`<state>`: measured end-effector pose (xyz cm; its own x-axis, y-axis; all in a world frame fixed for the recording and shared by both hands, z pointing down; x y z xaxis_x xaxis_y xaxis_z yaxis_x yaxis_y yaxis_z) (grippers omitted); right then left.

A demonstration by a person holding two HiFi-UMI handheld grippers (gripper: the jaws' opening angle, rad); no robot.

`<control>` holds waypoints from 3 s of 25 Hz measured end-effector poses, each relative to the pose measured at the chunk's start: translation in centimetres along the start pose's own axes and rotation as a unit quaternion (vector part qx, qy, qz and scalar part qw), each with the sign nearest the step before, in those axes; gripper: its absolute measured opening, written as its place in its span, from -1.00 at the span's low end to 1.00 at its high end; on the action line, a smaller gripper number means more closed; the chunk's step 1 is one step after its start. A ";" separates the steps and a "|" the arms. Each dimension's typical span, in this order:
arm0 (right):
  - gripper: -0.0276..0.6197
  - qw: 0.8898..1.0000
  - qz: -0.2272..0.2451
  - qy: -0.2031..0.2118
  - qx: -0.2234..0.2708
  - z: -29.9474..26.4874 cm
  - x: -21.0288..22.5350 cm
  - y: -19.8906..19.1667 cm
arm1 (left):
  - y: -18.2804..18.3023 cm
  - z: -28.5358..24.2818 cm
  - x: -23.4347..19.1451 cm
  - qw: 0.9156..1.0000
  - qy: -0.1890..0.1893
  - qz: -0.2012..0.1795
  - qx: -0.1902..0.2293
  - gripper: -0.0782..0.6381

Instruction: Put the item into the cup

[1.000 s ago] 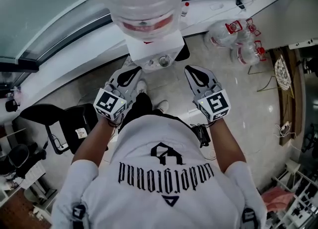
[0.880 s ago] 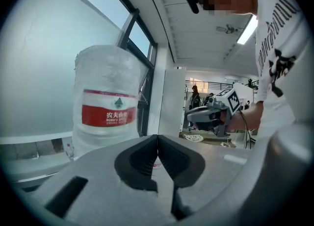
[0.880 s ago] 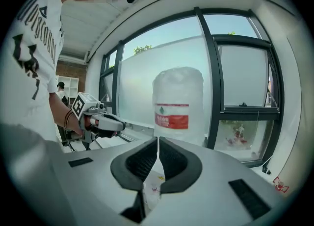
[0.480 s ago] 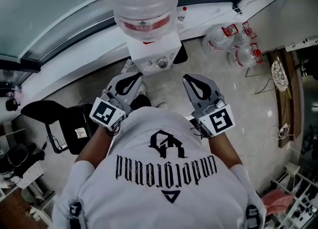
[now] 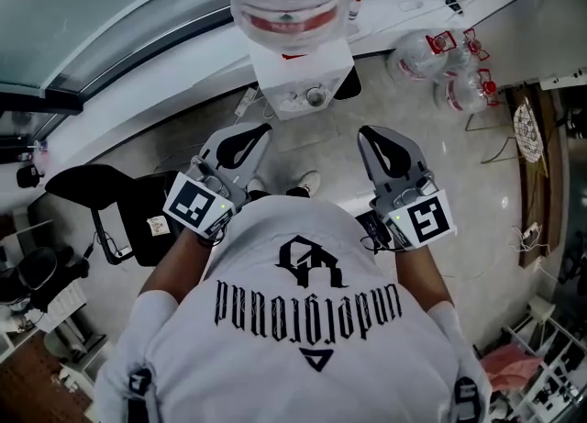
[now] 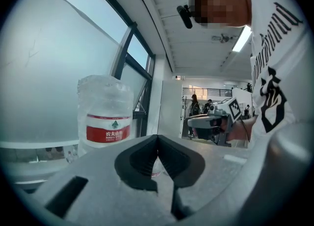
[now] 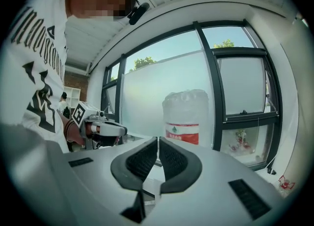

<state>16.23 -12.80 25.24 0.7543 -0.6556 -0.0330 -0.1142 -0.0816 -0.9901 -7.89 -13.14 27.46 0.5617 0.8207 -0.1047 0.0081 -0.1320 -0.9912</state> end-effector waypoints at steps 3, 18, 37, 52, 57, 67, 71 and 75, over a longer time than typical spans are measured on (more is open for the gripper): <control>-0.84 1.000 0.003 -0.010 0.007 -0.4 -2.0 0.7 | 0.1 2.0 -0.5 1.000 -0.013 0.001 0.006 -0.74; -0.84 0.998 -0.008 -0.062 0.010 -1.2 -17.7 1.9 | -0.7 17.3 -0.9 0.998 -0.056 -0.004 0.014 -0.74; -0.84 0.997 0.006 -0.076 -0.011 7.4 -24.9 1.0 | -1.4 19.0 7.8 0.993 -0.113 0.005 0.029 -0.74; -0.85 0.999 -0.002 -0.052 -0.015 22.0 -26.0 -3.1 | -3.8 18.7 22.3 0.996 -0.092 -0.004 0.014 -0.74; -0.85 0.999 -0.001 -0.040 -0.013 24.7 -27.4 -3.9 | -4.0 20.0 25.1 0.997 -0.080 -0.008 0.010 -0.74; -0.85 0.999 -0.004 -0.037 -0.030 27.4 -28.1 -5.2 | -4.8 20.0 28.0 0.996 -0.088 -0.003 0.002 -0.74; -0.85 0.999 -0.005 -0.041 -0.029 28.0 -28.0 -5.2 | -5.0 19.6 28.7 0.995 -0.096 0.001 0.001 -0.74; -0.85 0.999 -0.006 -0.044 -0.025 28.2 -27.6 -5.0 | -4.8 18.9 29.0 0.995 -0.101 0.000 0.003 -0.74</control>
<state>14.21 26.84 27.24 0.8093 -0.5864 -0.0346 -0.1344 -0.1275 -0.9827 -7.33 21.79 27.69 0.3846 0.9154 -0.1191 0.0024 -0.1300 -0.9915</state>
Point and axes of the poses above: the fingertips, and each gripper's own axes: z backward along the fingers, x to its right, y out of its top, the point moved 7 cm from there along z, backward along the fingers, and after that the axes turned 6 degrees about -y, right-handed, at the moved point
